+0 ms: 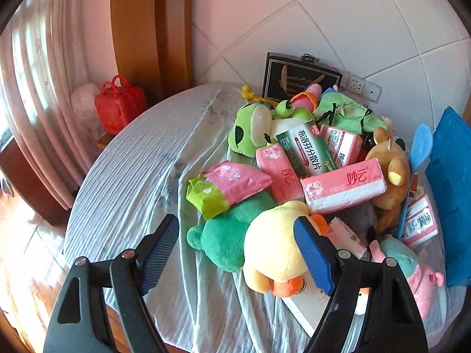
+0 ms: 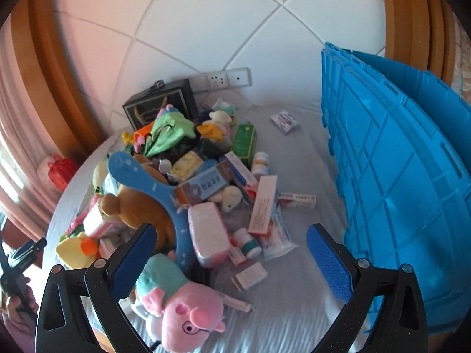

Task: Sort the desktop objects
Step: 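Move both tools back over the pile of items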

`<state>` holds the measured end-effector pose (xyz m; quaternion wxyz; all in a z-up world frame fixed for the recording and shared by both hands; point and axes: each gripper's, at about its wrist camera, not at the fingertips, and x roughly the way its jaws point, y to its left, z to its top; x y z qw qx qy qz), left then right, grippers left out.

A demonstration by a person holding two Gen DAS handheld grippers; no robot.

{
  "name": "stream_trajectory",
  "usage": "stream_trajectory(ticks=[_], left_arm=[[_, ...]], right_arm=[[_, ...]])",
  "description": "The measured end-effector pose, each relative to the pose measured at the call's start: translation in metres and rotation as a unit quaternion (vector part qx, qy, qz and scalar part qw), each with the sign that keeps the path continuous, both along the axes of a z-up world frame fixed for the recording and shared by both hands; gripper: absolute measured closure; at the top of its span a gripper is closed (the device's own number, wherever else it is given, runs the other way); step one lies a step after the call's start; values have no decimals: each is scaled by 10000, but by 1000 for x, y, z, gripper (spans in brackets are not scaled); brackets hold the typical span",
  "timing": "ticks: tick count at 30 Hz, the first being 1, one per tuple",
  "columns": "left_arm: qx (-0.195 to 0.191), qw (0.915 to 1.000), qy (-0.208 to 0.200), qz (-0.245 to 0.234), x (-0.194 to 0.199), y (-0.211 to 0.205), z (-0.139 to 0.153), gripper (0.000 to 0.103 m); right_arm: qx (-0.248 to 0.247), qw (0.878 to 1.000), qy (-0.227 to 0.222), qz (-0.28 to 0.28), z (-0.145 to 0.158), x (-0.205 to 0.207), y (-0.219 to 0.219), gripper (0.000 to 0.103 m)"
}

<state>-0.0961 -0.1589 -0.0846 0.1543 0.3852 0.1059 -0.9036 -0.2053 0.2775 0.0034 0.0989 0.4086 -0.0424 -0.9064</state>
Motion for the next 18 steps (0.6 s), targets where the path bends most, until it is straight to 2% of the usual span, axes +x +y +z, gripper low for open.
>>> stream_trajectory(ticks=[5, 8, 13, 15, 18], left_arm=[[-44, 9988, -304, 373, 6, -2, -15, 23], [-116, 9978, -491, 420, 1, -3, -21, 23], [-211, 9986, -449, 186, -17, -13, -16, 23], [-212, 9991, -378, -34, -35, -20, -14, 23], [-151, 9976, -493, -467, -62, -36, -21, 23]], right_arm=[[131, 9986, -355, 365, -35, -13, -13, 0], [168, 9965, -460, 672, -49, -18, -27, 0], [254, 9937, -658, 871, -62, -21, -54, 0], [258, 9929, -689, 937, -61, -18, -70, 0], [358, 9930, -572, 974, -57, -6, -101, 0]])
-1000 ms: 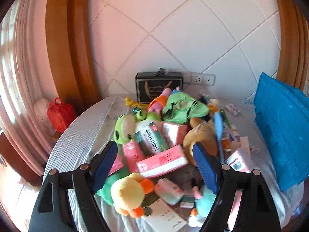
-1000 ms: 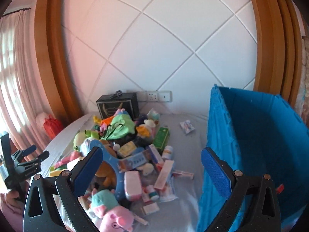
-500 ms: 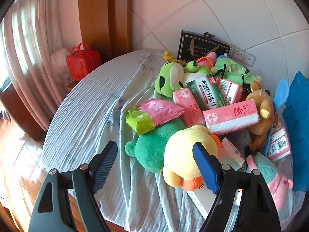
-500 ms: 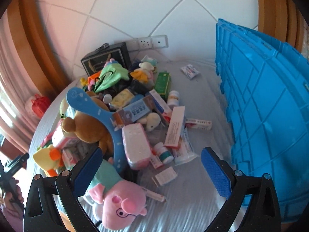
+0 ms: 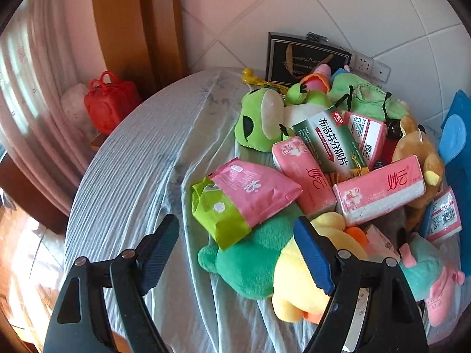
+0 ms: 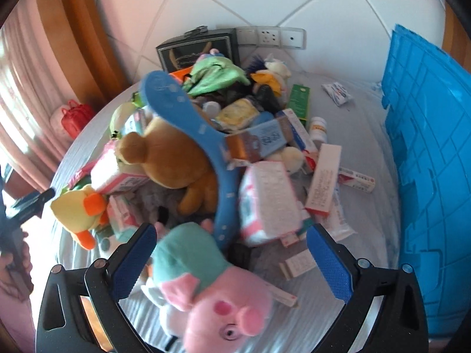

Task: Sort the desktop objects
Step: 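Move both tools back over the pile of items, then grasp the pink and green wipe packs with the left tool while the right tool grasps a pink tissue pack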

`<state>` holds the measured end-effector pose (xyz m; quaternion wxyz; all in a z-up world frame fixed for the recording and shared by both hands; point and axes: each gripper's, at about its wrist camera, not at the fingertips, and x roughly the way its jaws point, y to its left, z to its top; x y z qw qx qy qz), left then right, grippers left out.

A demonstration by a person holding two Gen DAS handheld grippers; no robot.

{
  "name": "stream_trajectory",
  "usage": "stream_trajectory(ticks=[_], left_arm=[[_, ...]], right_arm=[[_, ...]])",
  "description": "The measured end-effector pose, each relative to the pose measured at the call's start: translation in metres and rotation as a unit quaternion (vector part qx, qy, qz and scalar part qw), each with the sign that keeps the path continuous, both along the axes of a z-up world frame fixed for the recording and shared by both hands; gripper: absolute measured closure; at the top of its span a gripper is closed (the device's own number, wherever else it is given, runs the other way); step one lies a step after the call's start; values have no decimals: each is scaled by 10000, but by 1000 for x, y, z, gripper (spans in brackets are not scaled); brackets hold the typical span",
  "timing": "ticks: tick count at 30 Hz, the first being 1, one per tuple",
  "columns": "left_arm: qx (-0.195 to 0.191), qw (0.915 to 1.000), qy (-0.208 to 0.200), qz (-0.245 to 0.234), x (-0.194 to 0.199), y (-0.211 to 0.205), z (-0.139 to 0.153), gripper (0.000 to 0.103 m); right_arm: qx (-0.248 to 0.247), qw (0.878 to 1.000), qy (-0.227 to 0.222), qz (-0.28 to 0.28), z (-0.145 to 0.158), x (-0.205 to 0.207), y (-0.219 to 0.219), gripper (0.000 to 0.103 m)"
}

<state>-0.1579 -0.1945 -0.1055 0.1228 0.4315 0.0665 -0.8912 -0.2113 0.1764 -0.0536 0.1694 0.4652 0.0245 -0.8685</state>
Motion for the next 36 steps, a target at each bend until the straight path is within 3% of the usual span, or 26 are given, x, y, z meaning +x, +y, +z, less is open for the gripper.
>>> stream_trajectory(ticks=[5, 7, 14, 18, 24, 27, 30, 33, 36], left_arm=[[89, 9959, -370, -822, -30, -37, -33, 23], [321, 9919, -452, -1139, -34, -52, -41, 23], [776, 9833, -475, -1575, -43, -71, -27, 23], [1091, 9827, -760, -1288, -67, -70, -28, 23], [1413, 9785, -1437, -430, -113, -57, -47, 23], [1239, 9746, -1865, 27, -131, -49, -63, 23], [1360, 9692, -2001, 458, -139, -52, -78, 23], [1387, 9641, -2184, 606, -146, -54, -93, 17], [1252, 9656, -2217, 535, -141, -54, -95, 16]], right_arm=[[-166, 9998, 42, -135, -7, 26, -64, 0], [-231, 9993, 4, -305, -13, 34, -92, 0], [-327, 9925, -98, -1177, -19, 60, -148, 0], [-156, 9857, -136, -1669, -15, 66, -136, 0], [-147, 9768, -125, -2133, -12, 58, -83, 0], [-234, 9786, -182, -2038, -18, 38, -60, 0], [-305, 9841, -316, -1723, -27, 12, -48, 0], [-329, 9898, -464, -1305, -37, -13, -47, 0], [-396, 9937, -530, -905, -45, -31, -56, 0]])
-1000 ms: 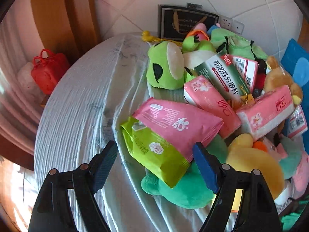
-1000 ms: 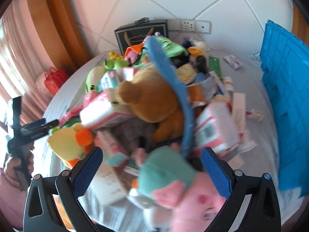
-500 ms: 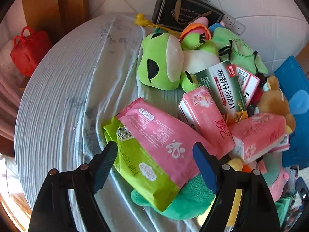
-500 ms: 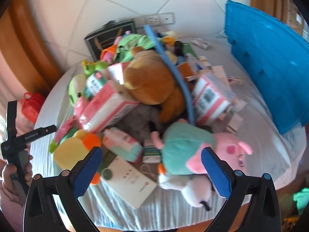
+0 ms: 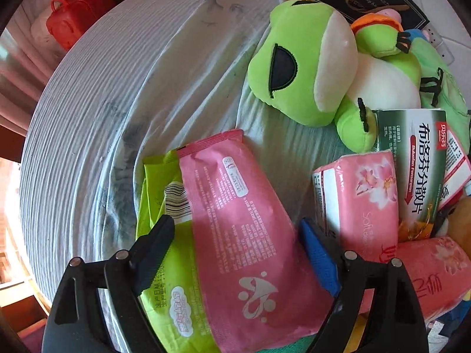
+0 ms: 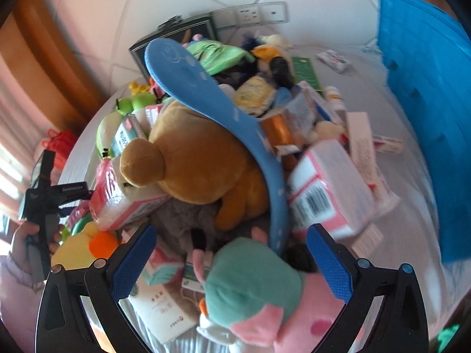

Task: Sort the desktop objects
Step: 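Grasp the pink and green wipe packs with the left tool while the right tool grasps a pink tissue pack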

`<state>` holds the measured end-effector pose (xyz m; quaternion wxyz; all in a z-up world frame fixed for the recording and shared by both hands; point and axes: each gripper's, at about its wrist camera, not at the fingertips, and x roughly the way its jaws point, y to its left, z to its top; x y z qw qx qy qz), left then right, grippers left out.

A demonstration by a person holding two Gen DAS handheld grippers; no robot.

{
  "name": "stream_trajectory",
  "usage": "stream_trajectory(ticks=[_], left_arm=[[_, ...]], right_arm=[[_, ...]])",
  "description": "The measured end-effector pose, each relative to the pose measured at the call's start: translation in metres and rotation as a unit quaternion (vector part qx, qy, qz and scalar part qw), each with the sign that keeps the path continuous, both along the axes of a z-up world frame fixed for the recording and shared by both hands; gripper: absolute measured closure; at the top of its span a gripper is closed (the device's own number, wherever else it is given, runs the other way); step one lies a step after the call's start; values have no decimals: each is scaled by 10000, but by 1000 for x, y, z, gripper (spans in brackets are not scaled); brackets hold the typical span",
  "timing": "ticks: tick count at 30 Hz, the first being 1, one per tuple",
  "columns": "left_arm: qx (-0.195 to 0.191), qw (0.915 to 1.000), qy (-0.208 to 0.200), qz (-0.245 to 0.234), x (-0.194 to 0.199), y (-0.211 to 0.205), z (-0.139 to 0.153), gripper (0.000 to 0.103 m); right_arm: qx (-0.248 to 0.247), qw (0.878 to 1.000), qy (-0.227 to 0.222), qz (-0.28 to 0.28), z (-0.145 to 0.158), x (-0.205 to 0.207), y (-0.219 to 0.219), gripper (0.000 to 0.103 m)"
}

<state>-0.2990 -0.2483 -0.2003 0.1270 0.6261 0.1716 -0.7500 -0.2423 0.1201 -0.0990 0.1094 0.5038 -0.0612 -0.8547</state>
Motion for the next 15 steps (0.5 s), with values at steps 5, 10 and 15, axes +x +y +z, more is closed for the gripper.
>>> stream_trajectory(ticks=[5, 10, 15], left_arm=[[-17, 10000, 63, -18, 17, -19, -5, 0], [251, 9993, 192, -175, 20, -30, -13, 1], [510, 9954, 643, -502, 42, -38, -5, 36]], right_arm=[[-512, 9981, -125, 333, -7, -14, -16, 0], [-773, 9956, -356, 391, -14, -13, -43, 0], [-568, 9971, -355, 358, -6, -9, -73, 1]])
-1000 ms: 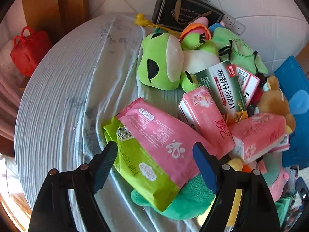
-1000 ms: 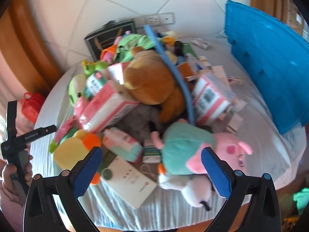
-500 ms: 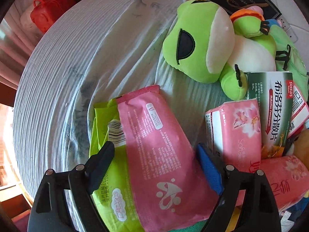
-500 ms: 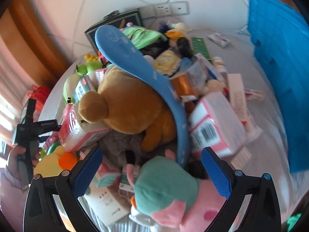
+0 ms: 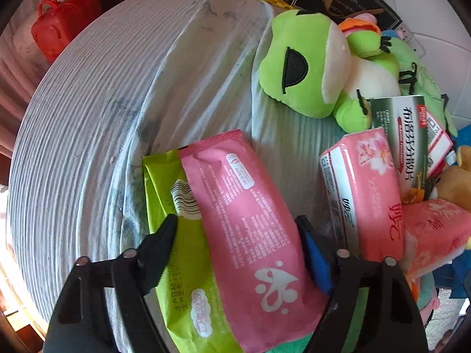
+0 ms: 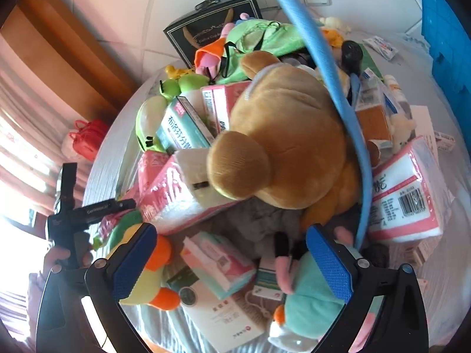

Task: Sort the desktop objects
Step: 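Grasp the pink and green wipe packs with the left tool while the right tool grasps a pink tissue pack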

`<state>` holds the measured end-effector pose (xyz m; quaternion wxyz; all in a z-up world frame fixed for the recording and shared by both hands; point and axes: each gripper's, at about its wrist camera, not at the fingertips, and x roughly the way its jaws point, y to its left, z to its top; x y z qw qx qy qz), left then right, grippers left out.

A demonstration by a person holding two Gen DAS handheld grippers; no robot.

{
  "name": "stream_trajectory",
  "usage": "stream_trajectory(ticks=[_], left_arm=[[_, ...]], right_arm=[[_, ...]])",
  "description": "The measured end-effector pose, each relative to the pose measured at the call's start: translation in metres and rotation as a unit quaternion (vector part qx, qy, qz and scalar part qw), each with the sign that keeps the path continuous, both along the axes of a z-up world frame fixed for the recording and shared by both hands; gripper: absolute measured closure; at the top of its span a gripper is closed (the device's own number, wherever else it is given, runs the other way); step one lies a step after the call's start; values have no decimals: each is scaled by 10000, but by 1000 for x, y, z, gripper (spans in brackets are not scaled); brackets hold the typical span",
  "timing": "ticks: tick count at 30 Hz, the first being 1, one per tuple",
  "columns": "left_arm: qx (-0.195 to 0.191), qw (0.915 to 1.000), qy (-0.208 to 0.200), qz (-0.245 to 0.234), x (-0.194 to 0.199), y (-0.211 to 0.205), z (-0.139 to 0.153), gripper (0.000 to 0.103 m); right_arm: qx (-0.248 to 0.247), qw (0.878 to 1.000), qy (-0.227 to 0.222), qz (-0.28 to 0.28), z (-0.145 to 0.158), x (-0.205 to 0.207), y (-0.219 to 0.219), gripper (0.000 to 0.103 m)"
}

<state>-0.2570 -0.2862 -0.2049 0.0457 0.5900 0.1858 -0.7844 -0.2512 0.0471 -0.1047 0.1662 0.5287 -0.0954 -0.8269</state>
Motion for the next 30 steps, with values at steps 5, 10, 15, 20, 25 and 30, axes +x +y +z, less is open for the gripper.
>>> stream_trajectory(ticks=[5, 10, 15, 20, 25, 30], left_arm=[[-509, 9947, 819, -368, 26, -9, 34, 49], [-1276, 9736, 1793, -611, 39, -27, 84, 49], [-1219, 9655, 2202, -667, 51, -35, 110, 49], [-1154, 9607, 2394, -805, 54, -14, 116, 49], [-1029, 9582, 2425, -1118, 44, 1, 113, 49], [-954, 9522, 2535, -1414, 42, 14, 119, 49]], right_arm=[[240, 9996, 155, 10, 8, 2, -28, 13], [327, 9993, 163, -14, 9, -1, -46, 34], [304, 9993, 49, -199, 7, -7, -58, 31], [185, 9968, -195, -759, -3, -20, -60, 12], [185, 9893, -413, -1388, -23, -35, -59, 19], [348, 9910, -176, -1277, -19, -32, -65, 37]])
